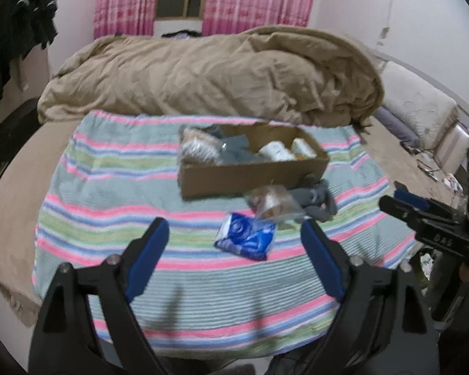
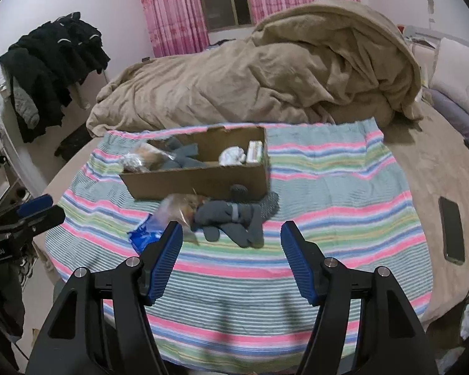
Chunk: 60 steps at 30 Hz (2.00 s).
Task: Organize objects
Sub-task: 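Open both tools and withdraw them from the box, then grasp the blue wipes packet with the left tool while the right tool grasps the dotted grey gloves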
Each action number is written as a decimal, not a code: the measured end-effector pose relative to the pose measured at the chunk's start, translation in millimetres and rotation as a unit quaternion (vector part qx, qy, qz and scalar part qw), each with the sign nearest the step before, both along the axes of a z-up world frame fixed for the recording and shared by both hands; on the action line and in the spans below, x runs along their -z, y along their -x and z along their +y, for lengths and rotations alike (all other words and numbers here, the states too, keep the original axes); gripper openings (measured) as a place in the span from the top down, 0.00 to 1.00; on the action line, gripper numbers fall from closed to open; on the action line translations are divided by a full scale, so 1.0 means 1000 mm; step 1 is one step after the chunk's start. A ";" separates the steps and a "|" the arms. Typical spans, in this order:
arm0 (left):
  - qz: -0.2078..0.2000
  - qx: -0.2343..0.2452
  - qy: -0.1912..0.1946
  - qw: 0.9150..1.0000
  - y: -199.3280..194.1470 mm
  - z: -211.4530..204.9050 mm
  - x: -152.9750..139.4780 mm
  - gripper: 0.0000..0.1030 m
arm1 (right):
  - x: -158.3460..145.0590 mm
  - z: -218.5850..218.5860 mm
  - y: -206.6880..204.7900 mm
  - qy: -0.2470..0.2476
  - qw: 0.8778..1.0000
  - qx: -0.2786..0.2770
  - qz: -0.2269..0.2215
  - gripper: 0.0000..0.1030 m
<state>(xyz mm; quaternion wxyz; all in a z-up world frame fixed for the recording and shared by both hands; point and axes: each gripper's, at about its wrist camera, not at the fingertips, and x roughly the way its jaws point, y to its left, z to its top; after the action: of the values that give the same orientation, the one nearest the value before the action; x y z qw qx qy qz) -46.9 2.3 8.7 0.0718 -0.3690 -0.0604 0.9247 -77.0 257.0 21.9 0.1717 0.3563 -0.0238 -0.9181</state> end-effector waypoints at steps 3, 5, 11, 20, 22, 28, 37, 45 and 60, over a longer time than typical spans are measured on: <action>-0.015 -0.001 -0.002 1.000 0.004 0.002 0.013 0.14 | 0.009 0.002 0.004 0.000 1.000 0.001 -0.009 0.33; -0.024 0.000 -0.002 1.000 0.006 0.005 0.021 0.14 | 0.014 0.002 0.006 0.000 1.000 0.000 -0.013 0.33; -0.048 0.005 -0.007 0.999 0.020 0.010 0.044 0.09 | 0.030 -0.001 0.020 -0.002 1.000 -0.002 -0.029 0.33; -0.084 0.014 -0.017 0.996 0.039 0.015 0.077 0.08 | 0.052 -0.004 0.041 -0.003 0.999 -0.005 -0.051 0.33; -0.088 0.010 -0.015 0.996 0.044 0.015 0.083 0.08 | 0.057 -0.005 0.047 -0.004 0.998 -0.005 -0.056 0.33; -0.102 0.010 -0.013 0.995 0.058 0.016 0.099 0.08 | 0.072 -0.012 0.064 -0.005 0.998 -0.009 -0.067 0.33; -0.102 0.028 -0.005 0.994 0.079 0.029 0.110 0.08 | 0.088 -0.020 0.090 0.000 0.997 -0.010 -0.075 0.33; -0.088 0.035 0.027 0.995 0.087 0.040 0.121 0.10 | 0.099 -0.038 0.108 0.004 0.996 -0.027 -0.082 0.33; -0.066 0.056 0.017 0.996 0.068 0.039 0.107 0.41 | 0.102 -0.038 0.097 -0.009 0.997 -0.017 -0.074 0.59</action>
<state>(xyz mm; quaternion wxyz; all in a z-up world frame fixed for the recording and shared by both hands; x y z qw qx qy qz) -114.8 41.6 -98.1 0.1133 -0.4328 -0.0280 0.8939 -173.7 219.1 -80.6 0.1818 0.4251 -0.0218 -0.8864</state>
